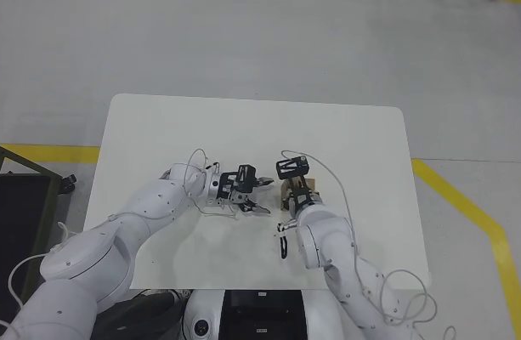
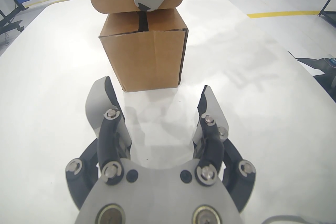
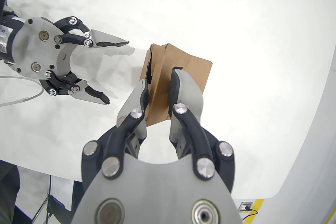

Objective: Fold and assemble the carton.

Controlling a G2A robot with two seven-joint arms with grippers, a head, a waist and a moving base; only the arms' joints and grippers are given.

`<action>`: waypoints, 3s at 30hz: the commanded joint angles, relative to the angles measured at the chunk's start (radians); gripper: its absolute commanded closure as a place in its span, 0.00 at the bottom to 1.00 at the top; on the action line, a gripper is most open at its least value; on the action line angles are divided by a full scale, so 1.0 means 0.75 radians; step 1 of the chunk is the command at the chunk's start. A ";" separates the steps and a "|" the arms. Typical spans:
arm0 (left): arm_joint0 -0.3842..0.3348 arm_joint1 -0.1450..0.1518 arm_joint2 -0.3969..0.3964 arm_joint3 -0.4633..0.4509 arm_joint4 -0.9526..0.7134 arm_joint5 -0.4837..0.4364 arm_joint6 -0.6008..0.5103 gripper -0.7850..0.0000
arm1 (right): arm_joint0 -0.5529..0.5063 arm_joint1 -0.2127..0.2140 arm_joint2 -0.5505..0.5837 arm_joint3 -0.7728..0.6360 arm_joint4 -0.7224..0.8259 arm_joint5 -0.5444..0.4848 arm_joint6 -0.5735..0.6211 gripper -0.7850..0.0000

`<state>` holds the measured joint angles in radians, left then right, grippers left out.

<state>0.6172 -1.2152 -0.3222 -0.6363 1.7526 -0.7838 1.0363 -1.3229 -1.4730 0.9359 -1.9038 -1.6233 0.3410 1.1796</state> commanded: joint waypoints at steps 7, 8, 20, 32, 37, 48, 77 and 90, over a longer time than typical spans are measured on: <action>-0.001 0.002 0.006 0.001 -0.007 0.005 0.005 0.25 | 0.025 -0.017 -0.028 0.056 -0.032 -0.006 0.016 0.87; -0.001 0.002 0.007 0.001 -0.007 0.006 0.006 0.25 | 0.025 -0.019 -0.029 0.061 -0.034 -0.005 0.018 0.88; -0.005 0.005 0.021 -0.002 -0.014 0.008 0.008 0.24 | 0.019 -0.038 -0.029 0.061 -0.033 -0.020 0.022 0.82; -0.006 0.008 0.029 0.002 -0.023 0.014 0.014 0.25 | 0.032 -0.055 0.000 0.128 0.034 -0.036 0.000 0.81; -0.007 0.009 0.031 0.002 -0.026 0.016 0.016 0.25 | 0.038 -0.062 0.008 0.128 0.052 -0.039 -0.005 0.78; -0.006 0.012 0.037 -0.002 -0.030 0.017 0.017 0.25 | 0.012 -0.067 0.044 0.098 0.084 -0.051 -0.010 0.75; -0.004 0.014 0.038 0.002 -0.042 0.016 0.016 0.25 | 0.016 -0.089 0.036 0.127 0.118 -0.069 -0.026 0.61; -0.006 0.019 0.042 -0.005 -0.063 0.018 0.018 0.26 | -0.022 -0.087 0.085 0.040 0.156 -0.095 -0.044 0.57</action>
<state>0.6130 -1.2014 -0.2912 -0.6398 1.7068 -0.7707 1.0494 -1.3412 -1.5379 0.9983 -1.8788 -1.5150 0.2713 1.1510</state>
